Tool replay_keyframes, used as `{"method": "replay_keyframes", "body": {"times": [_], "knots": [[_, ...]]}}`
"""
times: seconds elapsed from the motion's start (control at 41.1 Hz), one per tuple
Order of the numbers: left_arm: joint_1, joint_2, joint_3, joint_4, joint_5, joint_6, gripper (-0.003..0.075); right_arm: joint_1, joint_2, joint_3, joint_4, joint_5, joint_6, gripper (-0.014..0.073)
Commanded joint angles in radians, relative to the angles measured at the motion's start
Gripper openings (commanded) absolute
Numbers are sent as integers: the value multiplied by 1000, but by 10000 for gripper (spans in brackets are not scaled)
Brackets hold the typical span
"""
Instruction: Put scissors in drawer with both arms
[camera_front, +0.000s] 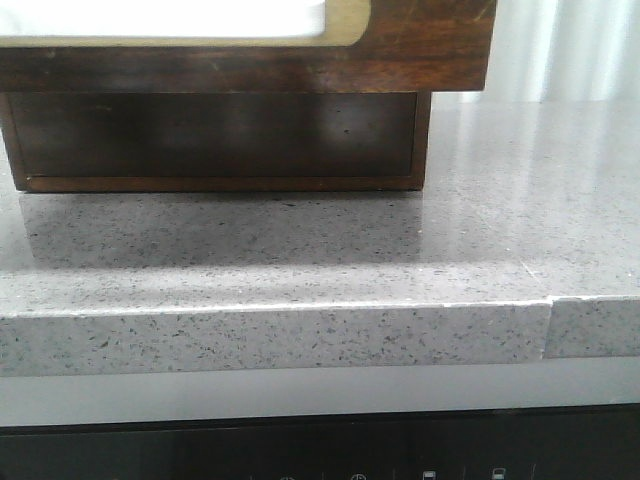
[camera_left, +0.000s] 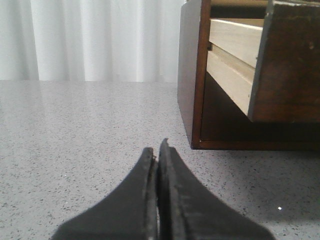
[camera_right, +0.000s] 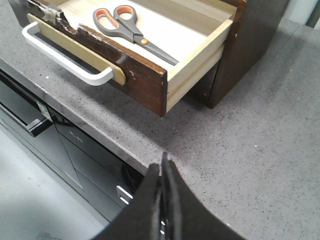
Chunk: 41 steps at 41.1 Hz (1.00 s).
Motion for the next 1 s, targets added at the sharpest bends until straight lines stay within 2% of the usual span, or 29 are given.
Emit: {"method": "replay_keyframes", "body": {"times": [0.0,0.681,0.802,0.972], "knots": [[-8,-18,25,-10,-83,-13,-20,-2,5,-23,-12,-71,-4,-117],[-8,-18,25,-10,-83,-13,-20,-3,1,-14,-13,-78,-4,-117],[-8,-18,25,-10,-83,-13,-20,-101,-41,68,-20,-171,-5,-117],[-8,-18,25,-10,-83,-13,-20,-320,-154,289,-20,-451,-5,-117]]}}
